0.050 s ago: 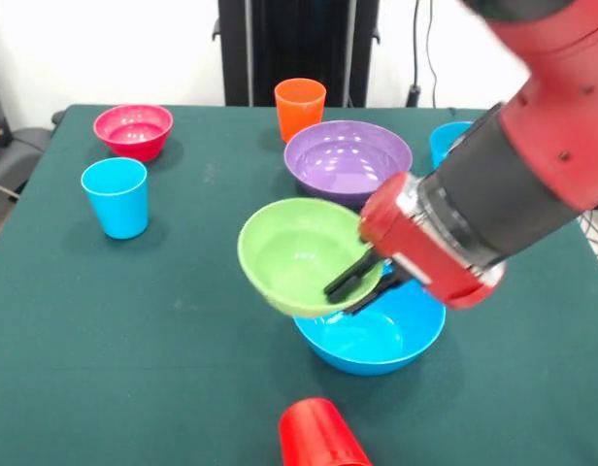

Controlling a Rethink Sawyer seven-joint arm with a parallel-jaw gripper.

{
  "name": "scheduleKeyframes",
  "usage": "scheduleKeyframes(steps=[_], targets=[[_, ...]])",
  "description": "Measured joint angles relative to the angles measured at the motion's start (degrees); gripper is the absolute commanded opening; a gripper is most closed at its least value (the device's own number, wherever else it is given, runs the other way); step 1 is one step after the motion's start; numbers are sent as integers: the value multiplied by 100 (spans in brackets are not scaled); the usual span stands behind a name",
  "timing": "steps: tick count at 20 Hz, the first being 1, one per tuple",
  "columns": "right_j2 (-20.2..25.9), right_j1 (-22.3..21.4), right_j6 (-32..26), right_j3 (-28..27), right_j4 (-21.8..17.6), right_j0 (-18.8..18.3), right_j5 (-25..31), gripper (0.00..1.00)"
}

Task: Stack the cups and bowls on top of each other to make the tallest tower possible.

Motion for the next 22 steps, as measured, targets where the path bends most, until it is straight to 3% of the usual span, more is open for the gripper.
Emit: scheduleKeyframes(steps=[11,22], targets=[[-209,-488,1,787,343,166,-310,0],[-209,-482,11,1379,717,172,-1027,0]])
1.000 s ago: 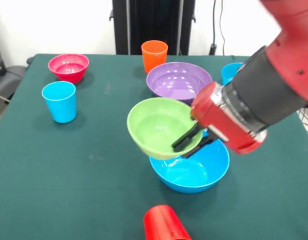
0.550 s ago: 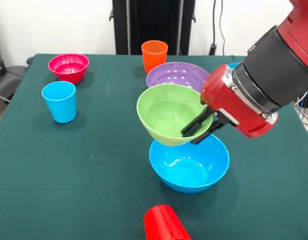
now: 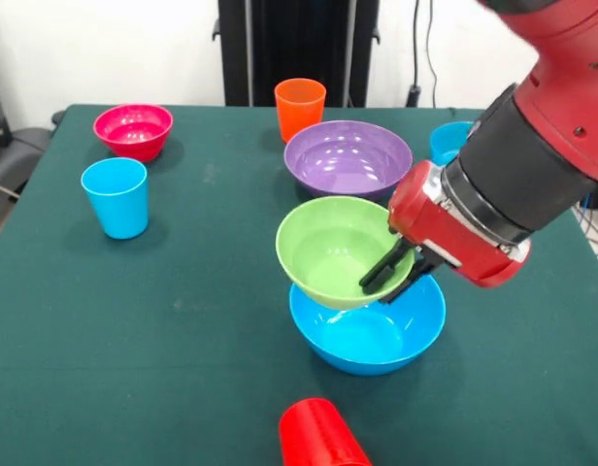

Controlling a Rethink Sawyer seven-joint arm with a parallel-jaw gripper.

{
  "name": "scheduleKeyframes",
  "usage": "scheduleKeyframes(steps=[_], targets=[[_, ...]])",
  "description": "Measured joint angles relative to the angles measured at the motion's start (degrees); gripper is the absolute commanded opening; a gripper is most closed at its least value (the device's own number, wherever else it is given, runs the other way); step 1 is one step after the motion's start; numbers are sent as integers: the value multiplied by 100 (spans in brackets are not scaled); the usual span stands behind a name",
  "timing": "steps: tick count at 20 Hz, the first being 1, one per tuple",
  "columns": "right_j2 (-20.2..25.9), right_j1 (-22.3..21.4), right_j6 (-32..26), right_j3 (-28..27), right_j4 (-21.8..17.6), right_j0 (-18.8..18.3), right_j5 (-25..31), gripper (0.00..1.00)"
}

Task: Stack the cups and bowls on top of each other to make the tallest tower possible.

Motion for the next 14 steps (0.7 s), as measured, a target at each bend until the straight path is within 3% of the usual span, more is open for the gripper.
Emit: scheduleKeyframes(steps=[14], targets=[[-25,259,703,403,524,173,-476,0]])
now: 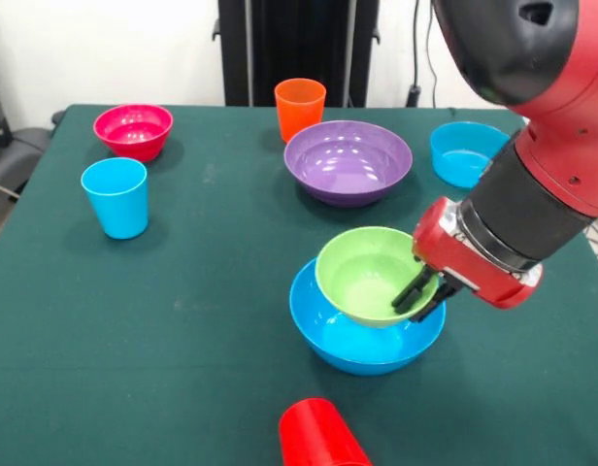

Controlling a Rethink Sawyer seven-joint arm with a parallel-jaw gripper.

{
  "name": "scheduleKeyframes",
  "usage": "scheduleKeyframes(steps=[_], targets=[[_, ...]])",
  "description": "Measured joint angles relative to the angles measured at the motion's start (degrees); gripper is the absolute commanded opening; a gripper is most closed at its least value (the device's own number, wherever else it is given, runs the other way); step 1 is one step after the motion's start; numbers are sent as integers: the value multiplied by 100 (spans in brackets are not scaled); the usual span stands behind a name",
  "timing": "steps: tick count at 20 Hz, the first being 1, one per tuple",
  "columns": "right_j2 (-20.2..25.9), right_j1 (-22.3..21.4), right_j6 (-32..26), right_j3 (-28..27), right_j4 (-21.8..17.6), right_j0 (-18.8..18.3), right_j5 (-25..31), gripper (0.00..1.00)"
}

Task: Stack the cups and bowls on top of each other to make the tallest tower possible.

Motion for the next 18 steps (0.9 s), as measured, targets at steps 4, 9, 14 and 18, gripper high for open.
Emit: scheduleKeyframes(steps=[4,9,14,18], targets=[[-25,111,285,1,132,66,0,0],[-69,249,588,0,266,117,0,0],[-134,407,670,-1,312,118,0,0],[-176,529,670,0,313,117,-1,0]])
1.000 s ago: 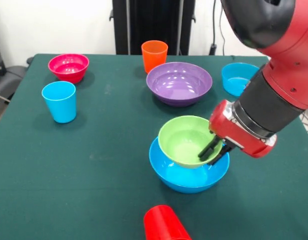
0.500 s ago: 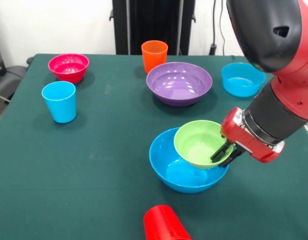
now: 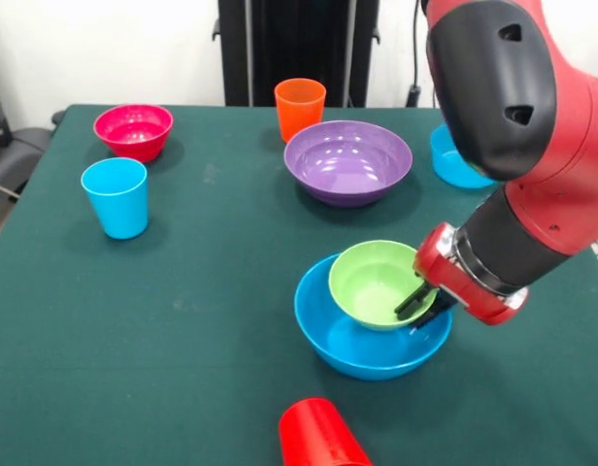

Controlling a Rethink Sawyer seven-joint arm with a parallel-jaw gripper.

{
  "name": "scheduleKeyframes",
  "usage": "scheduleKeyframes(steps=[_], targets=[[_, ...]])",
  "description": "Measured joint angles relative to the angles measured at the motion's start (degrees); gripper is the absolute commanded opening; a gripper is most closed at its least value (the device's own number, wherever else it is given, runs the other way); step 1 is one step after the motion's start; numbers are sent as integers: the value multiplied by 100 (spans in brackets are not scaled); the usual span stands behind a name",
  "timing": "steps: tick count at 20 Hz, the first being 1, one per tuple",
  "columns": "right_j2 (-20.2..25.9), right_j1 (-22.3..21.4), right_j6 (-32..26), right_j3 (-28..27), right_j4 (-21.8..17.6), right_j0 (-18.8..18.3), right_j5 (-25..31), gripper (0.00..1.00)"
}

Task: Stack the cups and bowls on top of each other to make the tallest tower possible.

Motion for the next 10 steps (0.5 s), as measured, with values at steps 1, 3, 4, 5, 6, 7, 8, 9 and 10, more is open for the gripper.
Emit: scheduleKeyframes(steps=[1,3,4,5,6,7,8,9,10], targets=[[-10,21,0,4,0,0,0,0],[-29,52,0,21,0,1,-12,0],[-35,59,0,27,0,0,-21,0],[-44,68,0,33,0,0,-37,0],[-58,78,0,39,4,1,-57,0],[-67,81,0,39,2,1,-69,0],[-82,81,0,39,4,2,-88,0],[-111,84,0,40,2,1,-119,0],[-120,86,0,40,2,1,-128,0]])
